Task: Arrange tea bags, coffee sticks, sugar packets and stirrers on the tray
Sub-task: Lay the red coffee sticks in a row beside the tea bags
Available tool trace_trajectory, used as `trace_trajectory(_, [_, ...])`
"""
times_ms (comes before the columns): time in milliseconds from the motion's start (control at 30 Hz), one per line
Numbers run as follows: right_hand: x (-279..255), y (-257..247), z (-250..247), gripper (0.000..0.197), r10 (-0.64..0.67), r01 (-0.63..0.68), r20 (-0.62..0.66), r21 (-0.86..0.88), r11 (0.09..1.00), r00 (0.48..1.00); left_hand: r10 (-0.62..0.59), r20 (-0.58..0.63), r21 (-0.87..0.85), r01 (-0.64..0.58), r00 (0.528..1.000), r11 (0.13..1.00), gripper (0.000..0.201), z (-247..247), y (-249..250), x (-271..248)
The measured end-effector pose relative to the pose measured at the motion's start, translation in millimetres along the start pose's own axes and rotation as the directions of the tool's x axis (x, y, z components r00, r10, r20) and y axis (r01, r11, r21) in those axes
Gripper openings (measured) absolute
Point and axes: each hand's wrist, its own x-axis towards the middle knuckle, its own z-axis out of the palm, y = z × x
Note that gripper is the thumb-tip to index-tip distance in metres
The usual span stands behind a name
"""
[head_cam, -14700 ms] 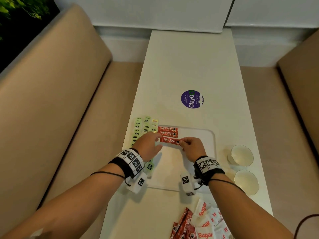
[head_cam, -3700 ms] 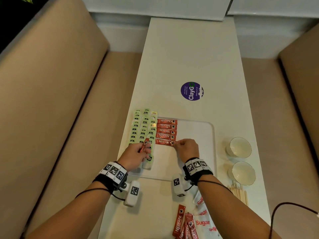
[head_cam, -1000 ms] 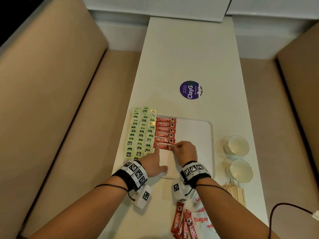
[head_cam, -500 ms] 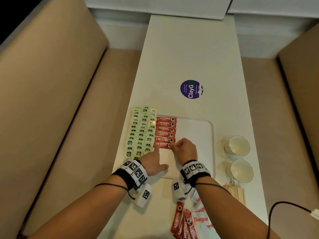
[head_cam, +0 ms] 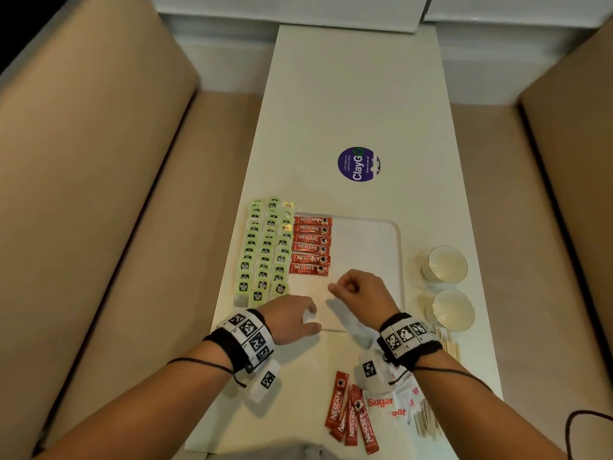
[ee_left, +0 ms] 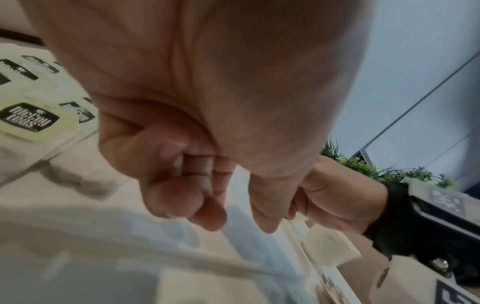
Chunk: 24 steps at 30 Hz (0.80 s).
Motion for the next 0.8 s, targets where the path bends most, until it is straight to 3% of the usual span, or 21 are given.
trace_trajectory(333, [-77,35,-9,0.026,0.015,0.079,0.28,-0.321,0.944,0.96,0.129,0.066,0.047,-0.132,0.989,0.99,0.039,48,17,-15])
trace_trajectory(500, [-105,47,-2,0.034,0.098,0.107,0.382,-0.482,0.87,0.919,0.145,0.094,0.061,-0.151,0.985,0.987,0.05,70,29,-20])
trace_trajectory(667, [-123,60,10,0.043,0.102,0.127,0.432,-0.47,0.873,0.896,0.182,0.126,0.056,-0.191,0.975,0.98,0.068,86,42,-25])
trace_trajectory(800, [-129,60,19,0.048,0.086,0.174,0.437,-0.521,0.836,0.895,0.201,0.152,0.138,-0.223,0.968,0.965,0.071,96,52,-30])
